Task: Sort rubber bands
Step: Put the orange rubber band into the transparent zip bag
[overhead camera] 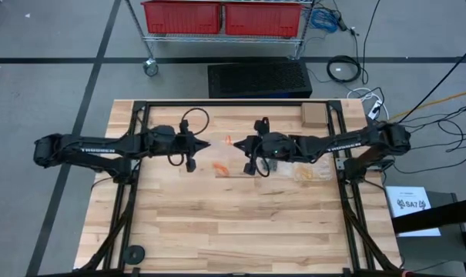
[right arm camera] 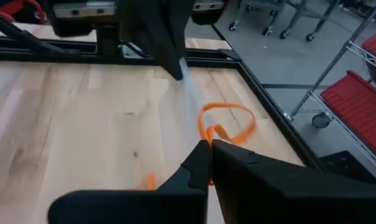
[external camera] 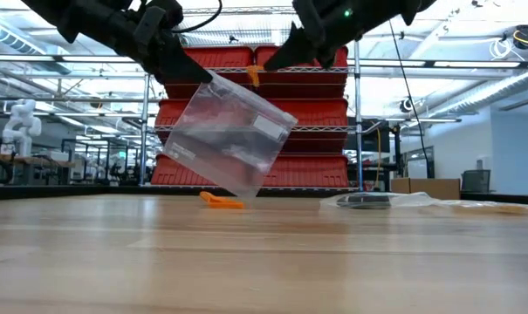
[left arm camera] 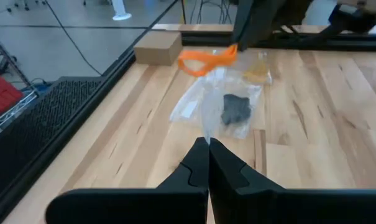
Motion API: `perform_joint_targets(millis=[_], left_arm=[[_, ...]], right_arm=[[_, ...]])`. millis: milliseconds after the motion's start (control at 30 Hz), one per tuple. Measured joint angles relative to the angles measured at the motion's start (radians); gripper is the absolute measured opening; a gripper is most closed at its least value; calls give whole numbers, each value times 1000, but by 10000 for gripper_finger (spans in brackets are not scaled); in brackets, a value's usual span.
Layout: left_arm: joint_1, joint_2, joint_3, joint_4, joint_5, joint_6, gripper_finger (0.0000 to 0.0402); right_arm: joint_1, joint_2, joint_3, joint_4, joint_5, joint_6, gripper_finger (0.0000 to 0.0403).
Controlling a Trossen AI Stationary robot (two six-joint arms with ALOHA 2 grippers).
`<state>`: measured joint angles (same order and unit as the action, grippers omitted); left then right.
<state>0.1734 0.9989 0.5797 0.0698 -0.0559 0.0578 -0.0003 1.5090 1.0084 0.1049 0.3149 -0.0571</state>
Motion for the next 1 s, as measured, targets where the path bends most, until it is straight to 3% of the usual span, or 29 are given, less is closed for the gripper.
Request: perform_joint_targets(millis=[400,1000], left_arm=[[-4,9,0,58,6,0,0],[-6,9,0,81,34,0,0]], right_arm=[[-18,24,0,-7,-11,-16,0],[-98,34,0,18,-169,0,0]])
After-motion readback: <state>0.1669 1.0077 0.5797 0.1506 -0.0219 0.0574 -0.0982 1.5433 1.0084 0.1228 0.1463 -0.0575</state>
